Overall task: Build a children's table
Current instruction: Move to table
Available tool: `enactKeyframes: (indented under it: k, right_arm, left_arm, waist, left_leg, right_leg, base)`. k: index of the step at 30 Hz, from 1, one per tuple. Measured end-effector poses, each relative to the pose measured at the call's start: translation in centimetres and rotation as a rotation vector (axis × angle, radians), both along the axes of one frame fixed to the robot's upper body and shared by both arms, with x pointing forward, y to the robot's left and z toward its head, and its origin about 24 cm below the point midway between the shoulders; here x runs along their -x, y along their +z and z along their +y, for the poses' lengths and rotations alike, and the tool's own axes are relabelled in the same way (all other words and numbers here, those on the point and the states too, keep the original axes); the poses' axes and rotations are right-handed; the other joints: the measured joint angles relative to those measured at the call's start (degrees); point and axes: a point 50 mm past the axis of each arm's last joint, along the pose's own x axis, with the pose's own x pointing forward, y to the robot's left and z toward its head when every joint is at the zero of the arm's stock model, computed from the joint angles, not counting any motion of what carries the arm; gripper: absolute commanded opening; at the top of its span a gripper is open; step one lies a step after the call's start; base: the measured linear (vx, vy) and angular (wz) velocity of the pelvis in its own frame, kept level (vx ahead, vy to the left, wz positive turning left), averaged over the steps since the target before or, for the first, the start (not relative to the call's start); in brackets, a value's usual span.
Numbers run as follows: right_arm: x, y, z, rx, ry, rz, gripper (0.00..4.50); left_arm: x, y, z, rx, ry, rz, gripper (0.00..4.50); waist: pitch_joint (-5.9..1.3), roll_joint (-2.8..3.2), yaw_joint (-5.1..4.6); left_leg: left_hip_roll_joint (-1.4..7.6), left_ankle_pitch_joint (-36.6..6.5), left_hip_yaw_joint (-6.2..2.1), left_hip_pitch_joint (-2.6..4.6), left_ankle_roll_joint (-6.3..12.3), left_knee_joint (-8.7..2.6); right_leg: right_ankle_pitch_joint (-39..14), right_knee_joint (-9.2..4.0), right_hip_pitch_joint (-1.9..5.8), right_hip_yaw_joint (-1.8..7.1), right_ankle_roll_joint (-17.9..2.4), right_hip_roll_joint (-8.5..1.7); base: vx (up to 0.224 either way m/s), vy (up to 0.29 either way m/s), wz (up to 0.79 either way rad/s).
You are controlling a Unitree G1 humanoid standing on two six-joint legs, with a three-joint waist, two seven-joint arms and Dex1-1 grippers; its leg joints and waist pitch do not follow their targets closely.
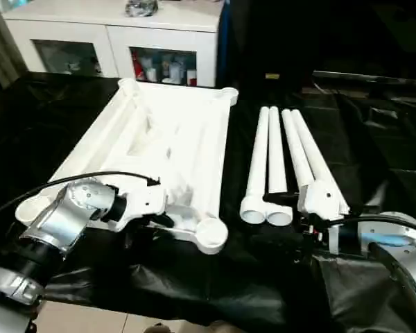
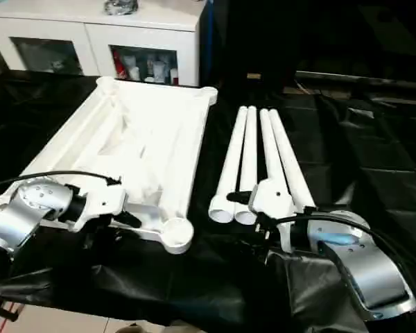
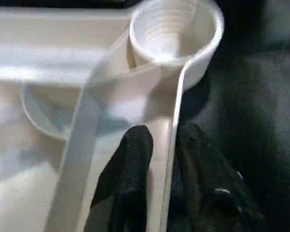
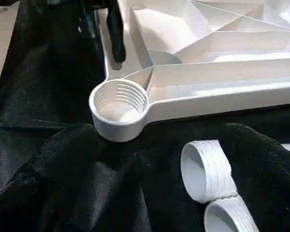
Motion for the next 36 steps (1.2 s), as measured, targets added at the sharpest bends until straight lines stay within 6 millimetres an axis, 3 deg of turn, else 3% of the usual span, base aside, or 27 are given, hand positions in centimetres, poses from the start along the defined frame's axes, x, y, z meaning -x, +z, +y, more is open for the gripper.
enactKeyframes:
  k: [3, 6, 10, 13, 14, 18, 21, 32, 36]
  right_arm:
    - [0.0, 0.0, 0.0, 0.0, 0.0, 0.0, 4.5]
    - [0.0, 0.0, 0.0, 0.002, 0.0, -0.001, 4.5]
    - [0.0, 0.0, 0.0, 0.002, 0.001, -0.001, 4.5]
    - [0.0, 0.0, 0.0, 0.002, 0.001, -0.001, 4.5]
    - [0.0, 0.0, 0.0, 0.002, 0.001, -0.001, 4.5]
    - [0.0, 0.0, 0.0, 0.002, 0.001, -0.001, 4.5]
    - [0.0, 0.0, 0.0, 0.002, 0.001, -0.001, 4.5]
    - [0.0, 0.0, 0.1, -0.004, 0.002, 0.004, 4.5]
    - [0.0, -0.1, 0.1, -0.005, 0.004, 0.008, 4.5]
  left_arm:
    - [0.2, 0.1, -0.1, 0.01, -0.007, 0.013, 0.75]
    - [0.4, -0.3, 0.1, 0.0, -0.001, 0.02, 0.33]
    - [0.4, -0.3, 0.2, -0.035, -0.03, -0.046, 0.1]
    - [0.4, -0.5, -0.1, -0.034, -0.042, -0.07, 0.1]
    - [0.3, -0.5, -0.3, -0.024, -0.035, -0.067, 0.52]
    - [0.2, -0.5, -0.5, 0.008, 0.0, -0.054, 0.66]
    - [0.1, -0.6, -0.4, 0.001, -0.004, -0.065, 1.07]
    - [0.1, -1.4, 1.0, -0.058, 0.015, -0.034, 1.07]
    - [-0.3, -1.7, 0.5, -0.041, 0.017, -0.038, 0.66]
  waist:
    - [0.0, 0.0, 0.28]
    - [0.0, 0.0, 0.36]
    - [0.0, 0.0, 0.36]
    - [0.0, 0.01, 0.39]
    - [0.0, 0.01, 0.35]
    - [0.0, 0.01, 0.32]
    - [0.0, 0.01, 0.46]
    - [0.02, 0.05, 0.47]
    - [0.02, 0.05, 0.55]
  left_leg:
    - [0.01, 0.0, 0.03, 0.0, 0.0, -0.02]
    - [0.02, 0.0, 0.04, 0.04, 0.0, -0.02]
    - [0.02, 0.0, 0.07, 0.04, 0.0, -0.03]
    - [0.04, 0.01, 0.09, 0.05, -0.02, -0.04]
    - [0.05, 0.01, 0.1, 0.06, -0.02, -0.05]
    - [0.06, 0.01, 0.12, 0.04, -0.02, -0.09]
    - [0.06, 0.01, 0.12, 0.04, -0.02, -0.13]
    - [0.07, 0.01, 0.13, 0.09, -0.02, -0.15]
    - [0.06, 0.01, 0.13, 0.08, -0.02, -0.15]
  right_leg:
    - [0.0, 0.0, 0.0, 0.02, 0.0, 0.0]
    - [0.0, 0.0, 0.0, 0.01, 0.01, 0.0]
    - [-0.01, 0.0, 0.01, 0.04, 0.02, 0.0]
    - [-0.01, 0.0, 0.01, 0.03, 0.02, 0.0]
    - [0.0, 0.0, 0.02, 0.05, 0.01, 0.0]
    - [-0.01, 0.0, -0.01, 0.03, 0.01, 0.0]
    - [-0.01, 0.0, -0.03, 0.01, 0.01, 0.0]
    - [-0.01, -0.03, -0.03, 0.02, 0.01, 0.0]
    - [-0.01, -0.05, -0.02, 0.03, 0.01, 0.0]
  base:
    - [0.0, 0.0, 0.0]
    - [0.0, 0.0, 0.0]
    - [0.0, 0.0, 0.0]
    - [0.0, 0.0, 0.0]
    - [0.0, 0.0, 0.0]
    - [0.0, 0.0, 0.0]
    - [0.0, 0.0, 0.0]
    - [0.0, 0.0, 0.0]
    - [0.0, 0.0, 0.0]
